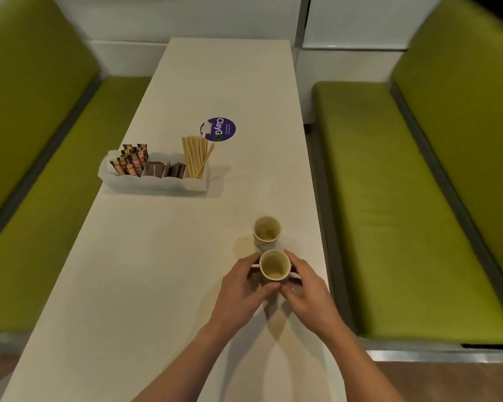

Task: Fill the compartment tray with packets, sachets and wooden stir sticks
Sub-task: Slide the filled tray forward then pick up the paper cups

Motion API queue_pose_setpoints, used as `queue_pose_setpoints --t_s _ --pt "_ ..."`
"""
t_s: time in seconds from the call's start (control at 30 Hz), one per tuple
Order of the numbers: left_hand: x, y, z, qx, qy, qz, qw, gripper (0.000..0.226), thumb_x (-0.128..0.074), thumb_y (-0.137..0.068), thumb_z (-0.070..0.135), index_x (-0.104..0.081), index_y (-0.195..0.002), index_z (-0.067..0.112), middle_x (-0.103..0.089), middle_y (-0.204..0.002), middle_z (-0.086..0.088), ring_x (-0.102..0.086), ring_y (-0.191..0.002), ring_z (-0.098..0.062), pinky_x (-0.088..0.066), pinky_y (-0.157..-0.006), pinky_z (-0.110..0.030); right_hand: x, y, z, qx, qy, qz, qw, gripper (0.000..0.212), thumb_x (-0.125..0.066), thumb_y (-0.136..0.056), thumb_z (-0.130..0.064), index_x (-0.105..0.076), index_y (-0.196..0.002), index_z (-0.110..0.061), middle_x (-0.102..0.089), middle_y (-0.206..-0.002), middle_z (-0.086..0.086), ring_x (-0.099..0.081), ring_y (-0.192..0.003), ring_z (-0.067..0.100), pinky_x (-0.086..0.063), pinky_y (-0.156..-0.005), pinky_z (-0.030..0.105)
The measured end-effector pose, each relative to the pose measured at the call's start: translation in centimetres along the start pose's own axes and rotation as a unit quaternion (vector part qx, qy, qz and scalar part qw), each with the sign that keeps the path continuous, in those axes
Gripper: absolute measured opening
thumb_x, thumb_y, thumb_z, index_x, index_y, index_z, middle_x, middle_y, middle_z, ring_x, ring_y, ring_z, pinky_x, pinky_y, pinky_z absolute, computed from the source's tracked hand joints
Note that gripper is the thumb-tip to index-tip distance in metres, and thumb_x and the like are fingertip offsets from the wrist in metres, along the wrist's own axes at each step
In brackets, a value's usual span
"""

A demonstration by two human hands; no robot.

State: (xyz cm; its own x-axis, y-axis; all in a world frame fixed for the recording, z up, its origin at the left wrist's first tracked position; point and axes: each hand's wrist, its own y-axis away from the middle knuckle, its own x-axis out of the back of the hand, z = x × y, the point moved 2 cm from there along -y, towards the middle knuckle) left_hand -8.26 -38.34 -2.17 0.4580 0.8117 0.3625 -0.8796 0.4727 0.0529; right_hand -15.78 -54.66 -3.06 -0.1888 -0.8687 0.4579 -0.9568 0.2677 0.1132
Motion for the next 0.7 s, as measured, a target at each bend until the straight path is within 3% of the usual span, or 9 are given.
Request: queue_pose_setpoints --t_s 0.1,0.23,0.4,0.57,0.7 --pt "1.4 0.7 1.8 -0.026 -0.014 -0.003 1.000 0.054 -0.083 -0.080 0.044 -0.057 -0.127 0.043 -0.064 -0.124 0.024 -0.063 -0.114 -0.004 -0.052 -0.099 -0.031 1.2 0.5 -1.6 0.042 0.043 -0.017 0.998 0.064 -0.072 -0.094 -0.033 -0.039 -0.147 -0.049 -0.051 -0.140 -0.028 -0.054 -0.127 0.000 -0.050 -0.105 0.029" --pt "5.0 -0.5 4.7 -0.089 -0.037 -0.025 0.995 0.064 -0.085 -0.079 0.043 -0.054 -0.136 0.036 -0.062 -0.128 0.023 -0.064 -0.115 -0.006 -0.051 -0.099 -0.025 2.5 -0.7 -5.9 0.101 0.069 -0.017 0.992 0.068 -0.075 -0.091 -0.037 -0.039 -0.148 -0.045 -0.051 -0.138 -0.029 -0.055 -0.124 0.000 -0.046 -0.100 0.016" --pt "10.1 -6.9 6.8 -0.144 -0.093 -0.041 0.984 0.068 -0.085 -0.080 0.039 -0.054 -0.139 0.029 -0.059 -0.128 0.017 -0.064 -0.111 -0.004 -0.053 -0.092 -0.020 2.1 -7.1 -10.6 0.104 0.087 0.003 0.991 0.066 -0.077 -0.088 -0.037 -0.042 -0.144 -0.043 -0.057 -0.138 -0.023 -0.057 -0.121 0.000 -0.049 -0.103 0.028" --pt "13.9 -15.7 5.5 -0.112 -0.121 -0.050 0.985 0.069 -0.087 -0.077 0.030 -0.056 -0.138 0.026 -0.059 -0.129 0.009 -0.062 -0.109 -0.002 -0.056 -0.090 -0.022 -0.6 -16.1 -12.6 0.078 0.107 0.021 0.991 0.069 -0.079 -0.087 -0.043 -0.042 -0.144 -0.037 -0.059 -0.137 -0.019 -0.061 -0.114 0.006 -0.053 -0.100 0.036" --pt "15.6 -21.3 3.5 -0.092 -0.178 -0.061 0.978 0.069 -0.086 -0.076 0.027 -0.056 -0.138 0.021 -0.063 -0.128 0.006 -0.062 -0.108 -0.009 -0.053 -0.092 -0.028 -2.7 -21.6 -12.7 0.049 0.102 0.014 0.993 0.062 -0.080 -0.085 -0.039 -0.047 -0.137 -0.034 -0.058 -0.120 -0.024 -0.060 -0.103 0.005 -0.054 -0.094 0.037"
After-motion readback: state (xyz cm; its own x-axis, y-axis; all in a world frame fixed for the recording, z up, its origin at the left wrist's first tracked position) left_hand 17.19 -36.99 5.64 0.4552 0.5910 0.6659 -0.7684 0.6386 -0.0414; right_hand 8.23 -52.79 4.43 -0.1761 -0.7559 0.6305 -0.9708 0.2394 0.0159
